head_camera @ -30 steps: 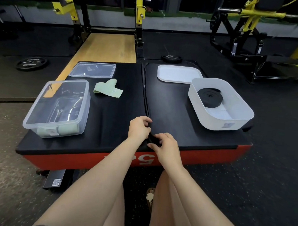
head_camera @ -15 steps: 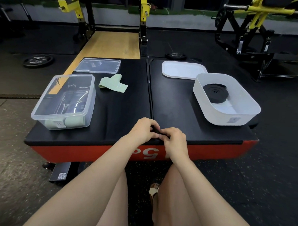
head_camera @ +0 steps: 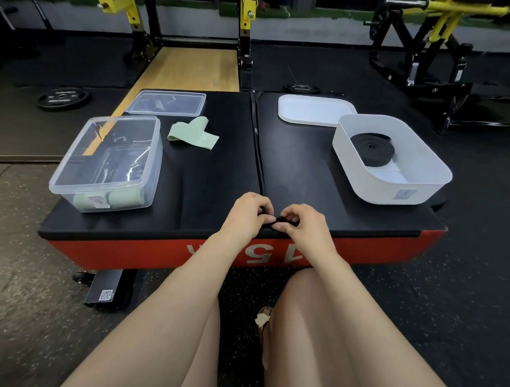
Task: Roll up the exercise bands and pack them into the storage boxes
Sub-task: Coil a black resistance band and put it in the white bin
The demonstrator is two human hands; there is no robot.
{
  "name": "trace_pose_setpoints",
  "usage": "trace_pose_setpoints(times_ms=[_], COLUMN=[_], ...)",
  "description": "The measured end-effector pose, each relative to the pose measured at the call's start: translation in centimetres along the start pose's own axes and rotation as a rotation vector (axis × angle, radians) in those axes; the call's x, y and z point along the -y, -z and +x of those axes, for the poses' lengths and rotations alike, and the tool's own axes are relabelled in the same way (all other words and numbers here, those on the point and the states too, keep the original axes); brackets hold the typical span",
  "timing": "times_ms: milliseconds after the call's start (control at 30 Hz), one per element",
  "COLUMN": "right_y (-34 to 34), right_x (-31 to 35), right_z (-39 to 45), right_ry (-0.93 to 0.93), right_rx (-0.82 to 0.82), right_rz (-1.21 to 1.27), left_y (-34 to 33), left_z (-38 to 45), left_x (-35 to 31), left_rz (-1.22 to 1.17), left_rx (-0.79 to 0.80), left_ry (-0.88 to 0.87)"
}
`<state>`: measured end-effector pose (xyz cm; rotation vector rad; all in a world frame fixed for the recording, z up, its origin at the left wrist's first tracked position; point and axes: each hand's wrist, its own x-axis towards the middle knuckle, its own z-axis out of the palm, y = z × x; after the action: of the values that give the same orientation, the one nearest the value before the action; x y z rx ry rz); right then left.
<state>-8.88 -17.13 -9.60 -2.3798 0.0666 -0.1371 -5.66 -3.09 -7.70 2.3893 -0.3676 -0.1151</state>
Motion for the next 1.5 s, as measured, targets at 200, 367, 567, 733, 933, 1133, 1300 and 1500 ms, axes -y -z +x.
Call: trace_pose_setpoints(times_ms=[200, 367, 567, 733, 933, 1133, 1300, 1500], right_y=[0.5, 1.1, 1.5, 0.2, -1.6, -1.4, -1.9, -2.5], right_x=[-0.3, -0.4, 0.1, 0.3, 0.0, 0.5, 1.3, 1.8], right_z=[0.2, 0.6, 1.2, 0.3, -1.5, -1.7, -1.8, -1.2], right_ry=[0.055, 0.111, 0.031, -0.034, 0.053, 0.054, 0.018, 0.040], right_rx=[0.036, 0.097, 0.075, -0.084, -0.200, -0.140, -0.202, -0.195], right_rz=[-0.015, -0.018, -0.026, -0.133, -0.265, -0.281, -0.288, -0.233], left_y=[-0.3, -0.7, -1.3, -1.8, -1.5, -0.7, -0.4, -0.3], left_z=[0.0, -0.4, -0.3, -0.5, -0.7, -0.6, -0.3, -0.7], left_x=[0.7, 1.2, 1.3, 0.9, 0.3, -0.8, -1.2, -0.4], left_rz=[-0.060, -0.091, -0.132, -0.146, -0.178, -0.120, -0.052, -0.067], left_rx=[0.007, 0.037, -0.010, -0.056, -0.034, -0.024, -0.004, 0.010], left_ry=[-0.013, -0.023, 0.007, 0.057, 0.096, 0.086, 0.103, 0.068])
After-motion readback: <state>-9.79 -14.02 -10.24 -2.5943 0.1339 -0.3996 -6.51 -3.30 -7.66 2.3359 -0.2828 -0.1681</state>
